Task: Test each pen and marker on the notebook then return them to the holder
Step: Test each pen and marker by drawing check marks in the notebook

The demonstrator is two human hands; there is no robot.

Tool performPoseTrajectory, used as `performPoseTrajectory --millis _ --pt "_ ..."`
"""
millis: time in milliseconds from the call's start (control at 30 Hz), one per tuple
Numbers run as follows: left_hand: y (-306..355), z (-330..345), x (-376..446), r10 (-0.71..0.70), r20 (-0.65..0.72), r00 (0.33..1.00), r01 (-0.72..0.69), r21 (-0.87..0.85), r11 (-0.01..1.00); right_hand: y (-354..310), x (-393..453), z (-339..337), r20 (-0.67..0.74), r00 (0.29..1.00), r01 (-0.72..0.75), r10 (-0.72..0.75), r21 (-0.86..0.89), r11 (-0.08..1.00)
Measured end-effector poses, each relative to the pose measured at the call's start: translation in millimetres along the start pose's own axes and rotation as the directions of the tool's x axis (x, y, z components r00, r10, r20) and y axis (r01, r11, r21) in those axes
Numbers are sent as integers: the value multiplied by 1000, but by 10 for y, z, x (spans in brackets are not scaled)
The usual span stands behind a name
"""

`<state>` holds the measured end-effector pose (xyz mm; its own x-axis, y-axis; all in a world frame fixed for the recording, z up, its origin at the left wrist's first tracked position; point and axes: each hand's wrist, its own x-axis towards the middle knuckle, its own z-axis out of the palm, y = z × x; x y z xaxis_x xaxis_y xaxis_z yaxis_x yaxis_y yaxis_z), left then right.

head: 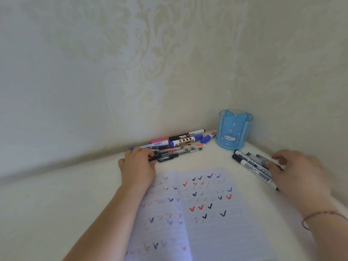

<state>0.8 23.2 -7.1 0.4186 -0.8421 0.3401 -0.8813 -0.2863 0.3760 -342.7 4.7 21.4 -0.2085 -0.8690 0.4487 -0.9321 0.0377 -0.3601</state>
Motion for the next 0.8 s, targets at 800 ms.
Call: performPoseTrajectory --millis 800 --pt "486 -190 -450 854 -94 511 -763 -507 401 -687 -613 48 184 772 74 -609 924 374"
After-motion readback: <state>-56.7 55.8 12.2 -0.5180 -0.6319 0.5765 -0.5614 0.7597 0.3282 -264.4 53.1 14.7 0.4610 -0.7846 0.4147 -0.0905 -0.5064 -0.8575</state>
